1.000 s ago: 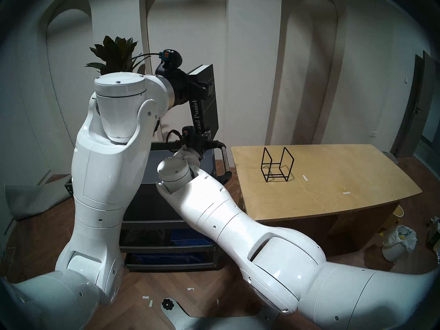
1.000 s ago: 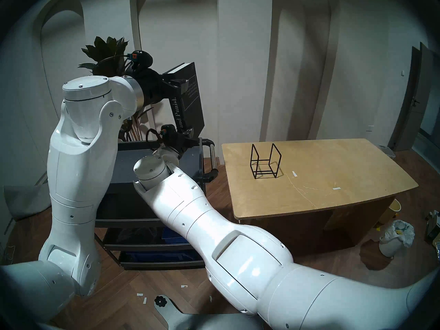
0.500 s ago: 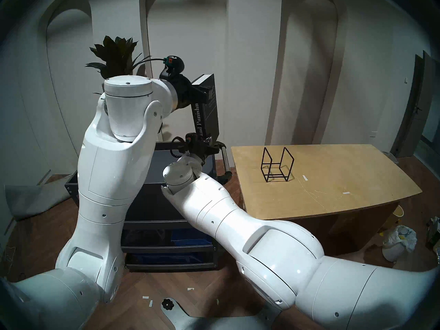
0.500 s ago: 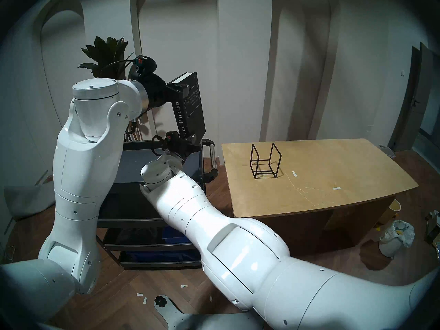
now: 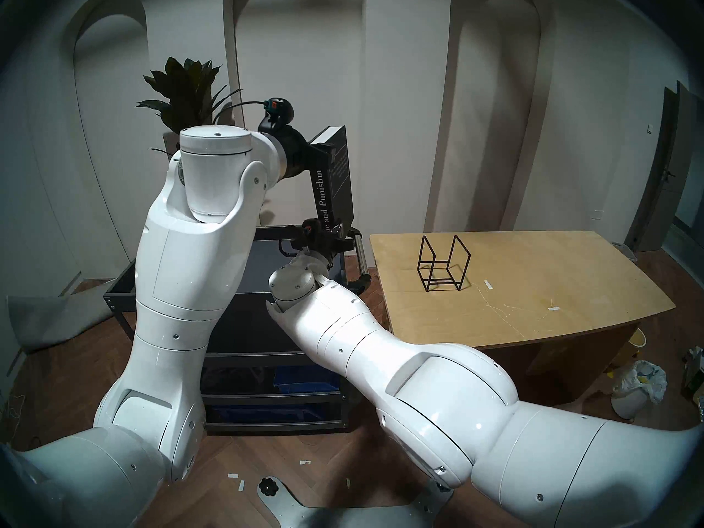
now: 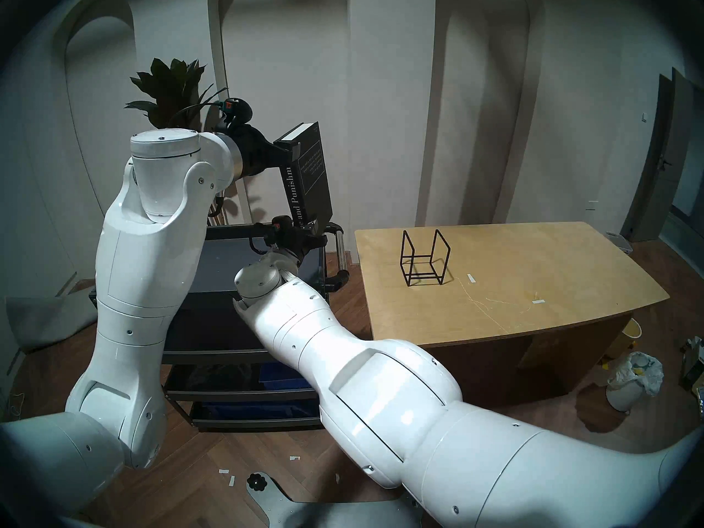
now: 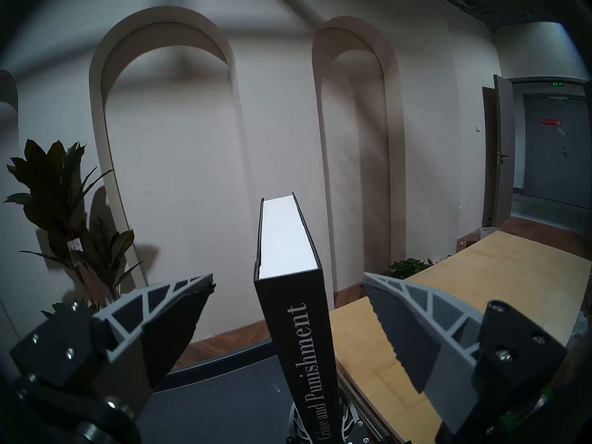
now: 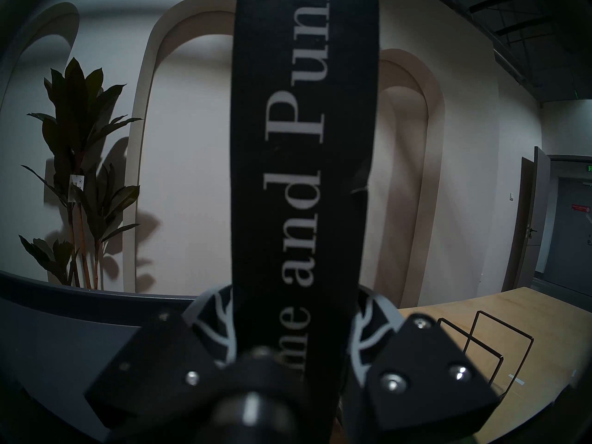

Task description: Transfer books between table and cart

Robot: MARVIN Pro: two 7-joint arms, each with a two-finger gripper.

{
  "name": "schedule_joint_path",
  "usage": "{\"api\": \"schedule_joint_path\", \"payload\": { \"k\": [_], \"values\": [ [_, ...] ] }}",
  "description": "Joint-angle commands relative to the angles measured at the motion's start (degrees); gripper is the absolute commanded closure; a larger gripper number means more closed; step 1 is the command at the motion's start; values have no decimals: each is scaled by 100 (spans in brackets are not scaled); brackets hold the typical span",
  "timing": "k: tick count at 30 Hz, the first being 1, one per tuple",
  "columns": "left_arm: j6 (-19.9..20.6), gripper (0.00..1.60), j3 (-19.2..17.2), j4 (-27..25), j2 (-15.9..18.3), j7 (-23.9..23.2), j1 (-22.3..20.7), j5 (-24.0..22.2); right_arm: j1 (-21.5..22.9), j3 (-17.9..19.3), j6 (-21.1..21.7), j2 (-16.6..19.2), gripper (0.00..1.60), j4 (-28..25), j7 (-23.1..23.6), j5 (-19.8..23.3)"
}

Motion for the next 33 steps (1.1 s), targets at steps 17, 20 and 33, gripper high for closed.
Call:
{"api": "schedule_joint_path", "payload": {
  "k": [17,20,33],
  "values": [
    [-15,0,0,95,90,-163,-402,-386,273,-145,-779,-87,160,79,132,26],
    [-15,0,-40,197,104,-180,-508,-436,255,-200,-798,-87,160,92,114,24],
    [-15,0,-87,991,-63,21,-847,-497,70,-531,-877,-87,160,-118,-178,-4]
  ]
}}
